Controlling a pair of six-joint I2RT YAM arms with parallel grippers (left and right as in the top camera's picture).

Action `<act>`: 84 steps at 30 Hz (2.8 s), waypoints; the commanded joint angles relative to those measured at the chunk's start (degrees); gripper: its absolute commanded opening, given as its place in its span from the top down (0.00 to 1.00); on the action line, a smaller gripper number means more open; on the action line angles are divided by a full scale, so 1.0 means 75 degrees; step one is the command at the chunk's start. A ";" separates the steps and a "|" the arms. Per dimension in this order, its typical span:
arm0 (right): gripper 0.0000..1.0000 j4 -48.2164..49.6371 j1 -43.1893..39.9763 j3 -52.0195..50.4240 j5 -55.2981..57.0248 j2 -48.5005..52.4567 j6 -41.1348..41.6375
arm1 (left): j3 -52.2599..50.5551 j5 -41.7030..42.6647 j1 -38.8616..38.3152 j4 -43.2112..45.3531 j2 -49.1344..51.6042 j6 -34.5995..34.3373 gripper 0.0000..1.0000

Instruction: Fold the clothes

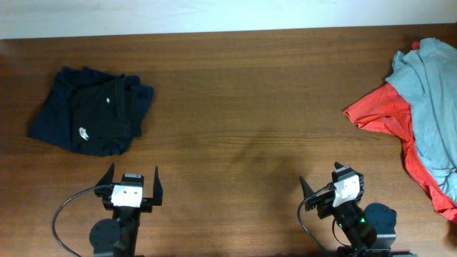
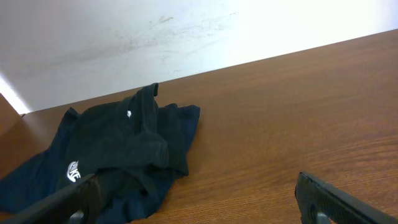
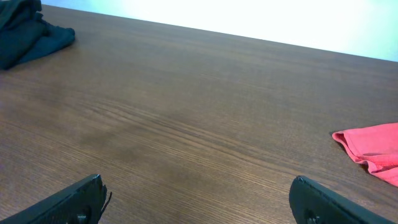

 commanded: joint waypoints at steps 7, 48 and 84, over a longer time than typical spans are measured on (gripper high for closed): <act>0.01 0.0000 -0.0050 -0.0052 -0.0041 -0.0044 -0.0023 | -0.0105 0.0087 0.0023 0.0041 -0.0050 -0.0096 0.01; 0.01 0.1023 -0.0050 -0.0017 -0.0667 -0.0044 0.1961 | 0.0411 0.1113 0.0023 -0.0629 0.0449 -0.0839 0.01; 0.01 -0.4634 -0.2841 0.9594 0.0662 1.0104 0.3506 | 1.0870 0.3226 0.0023 -0.7131 1.1336 -0.0836 0.01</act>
